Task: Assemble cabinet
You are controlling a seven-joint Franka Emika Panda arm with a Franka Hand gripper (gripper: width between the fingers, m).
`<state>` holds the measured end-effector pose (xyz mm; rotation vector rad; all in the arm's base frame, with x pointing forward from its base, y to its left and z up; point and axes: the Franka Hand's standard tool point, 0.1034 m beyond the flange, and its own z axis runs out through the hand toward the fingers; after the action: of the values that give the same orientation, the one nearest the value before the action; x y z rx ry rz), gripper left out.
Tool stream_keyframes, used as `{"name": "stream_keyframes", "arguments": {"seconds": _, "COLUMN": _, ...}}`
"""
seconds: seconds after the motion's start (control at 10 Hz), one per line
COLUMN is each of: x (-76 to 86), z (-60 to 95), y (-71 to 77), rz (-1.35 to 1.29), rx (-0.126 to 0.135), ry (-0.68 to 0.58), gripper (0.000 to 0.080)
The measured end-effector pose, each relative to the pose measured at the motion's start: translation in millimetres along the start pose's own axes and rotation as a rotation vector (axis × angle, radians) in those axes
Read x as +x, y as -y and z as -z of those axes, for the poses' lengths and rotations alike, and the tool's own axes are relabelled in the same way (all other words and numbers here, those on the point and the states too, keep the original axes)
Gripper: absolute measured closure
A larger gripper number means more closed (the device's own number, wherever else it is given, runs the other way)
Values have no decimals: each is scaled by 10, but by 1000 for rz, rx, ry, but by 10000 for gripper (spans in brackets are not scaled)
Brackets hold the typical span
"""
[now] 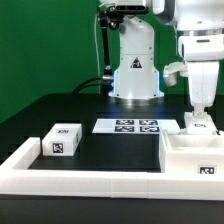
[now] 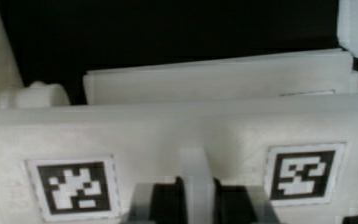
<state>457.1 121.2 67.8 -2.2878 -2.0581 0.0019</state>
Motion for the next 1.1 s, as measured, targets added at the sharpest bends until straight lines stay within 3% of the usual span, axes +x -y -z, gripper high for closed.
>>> {"name": "stream_keyframes", "arguments": {"seconds": 0.8, "x": 10, "z": 4, "y": -26, "rz": -4, "rx": -3, "ry": -2, "gripper": 738}}
{"name": "stream_keyframes", "arguments": {"seconds": 1.1, "x": -4, "z": -24, "y": 37, "rz": 11, "rx": 1, "ry": 4, "gripper": 738}}
